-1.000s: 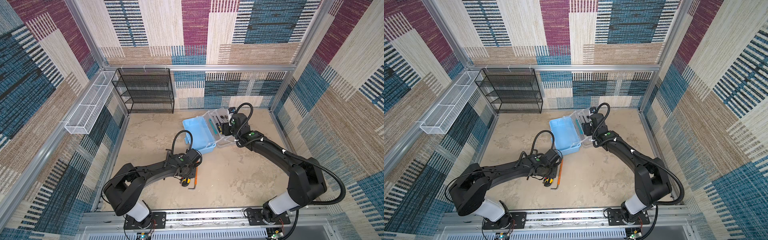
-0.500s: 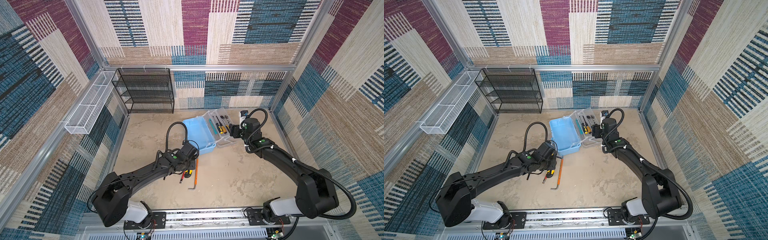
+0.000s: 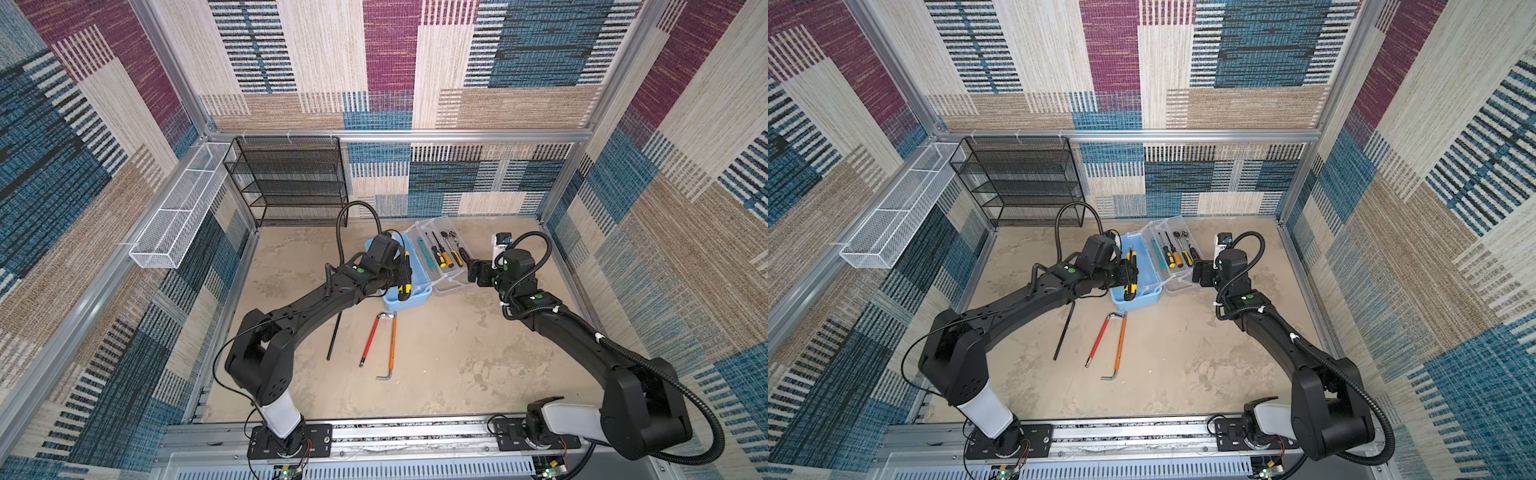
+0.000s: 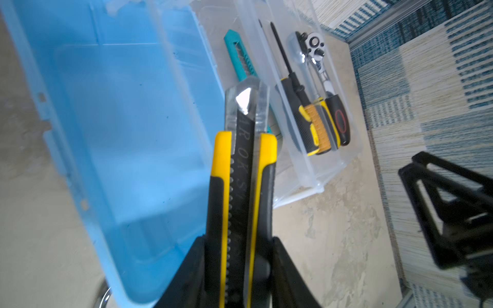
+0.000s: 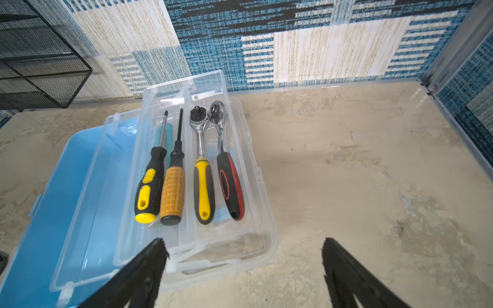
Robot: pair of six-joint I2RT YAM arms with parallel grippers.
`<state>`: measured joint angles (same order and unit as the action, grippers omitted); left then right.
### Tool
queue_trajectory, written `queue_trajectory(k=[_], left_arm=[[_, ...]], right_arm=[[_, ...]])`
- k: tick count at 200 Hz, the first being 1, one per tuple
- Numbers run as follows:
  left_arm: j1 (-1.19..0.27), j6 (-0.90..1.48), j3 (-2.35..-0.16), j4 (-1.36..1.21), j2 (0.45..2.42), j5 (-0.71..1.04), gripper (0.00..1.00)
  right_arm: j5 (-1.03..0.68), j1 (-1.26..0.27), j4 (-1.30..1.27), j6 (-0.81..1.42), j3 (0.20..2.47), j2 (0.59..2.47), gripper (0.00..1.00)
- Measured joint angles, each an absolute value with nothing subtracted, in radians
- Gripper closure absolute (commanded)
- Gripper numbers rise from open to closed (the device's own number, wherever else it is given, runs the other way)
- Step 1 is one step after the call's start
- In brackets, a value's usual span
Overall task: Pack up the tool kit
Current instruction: 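Lift the yellow-black knife and lower it into the clear tray with the left gripper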
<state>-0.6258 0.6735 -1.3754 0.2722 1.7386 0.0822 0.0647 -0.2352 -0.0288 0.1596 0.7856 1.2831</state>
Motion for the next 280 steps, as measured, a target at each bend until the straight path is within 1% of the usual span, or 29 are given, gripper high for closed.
queue_trajectory(k=[39,64,121,148,154,177,206,236,254,280], left_arm=[[-0.599,0.688,-1.544,0.261,1.891,0.173,0.99],[-0.596,0.716,-1.636,0.266,1.966,0.204,0.97],[-0.575,0.782,-1.729,0.303,2.055,0.213,0.94],[-0.575,0.789,-1.76,0.314,2.093,0.216,0.89],[-0.575,0.79,-1.762,0.316,2.101,0.219,0.86],[-0.576,0.793,-1.77,0.335,2.123,0.236,0.7],[-0.575,0.793,-1.781,0.351,2.136,0.247,0.57],[-0.574,0.791,-1.818,0.357,2.141,0.27,0.36],[-0.575,0.789,-1.829,0.356,2.141,0.281,0.3],[-0.575,0.781,-1.829,0.358,2.139,0.296,0.26]], right_arm=[[0.059,-0.226,-0.031,0.159,0.744,1.246,0.05],[0.059,-0.222,-0.03,0.16,0.729,1.232,0.05],[0.059,-0.217,-0.028,0.16,0.723,1.222,0.05],[0.059,-0.216,-0.028,0.167,0.72,1.227,0.05],[0.059,-0.216,-0.028,0.168,0.72,1.229,0.05],[0.059,-0.216,-0.027,0.168,0.72,1.233,0.05],[0.059,-0.216,-0.023,0.167,0.713,1.226,0.04],[0.06,-0.216,-0.015,0.167,0.701,1.209,0.04],[0.06,-0.216,0.0,0.167,0.7,1.208,0.05],[0.06,-0.216,0.033,0.167,0.698,1.193,0.1]])
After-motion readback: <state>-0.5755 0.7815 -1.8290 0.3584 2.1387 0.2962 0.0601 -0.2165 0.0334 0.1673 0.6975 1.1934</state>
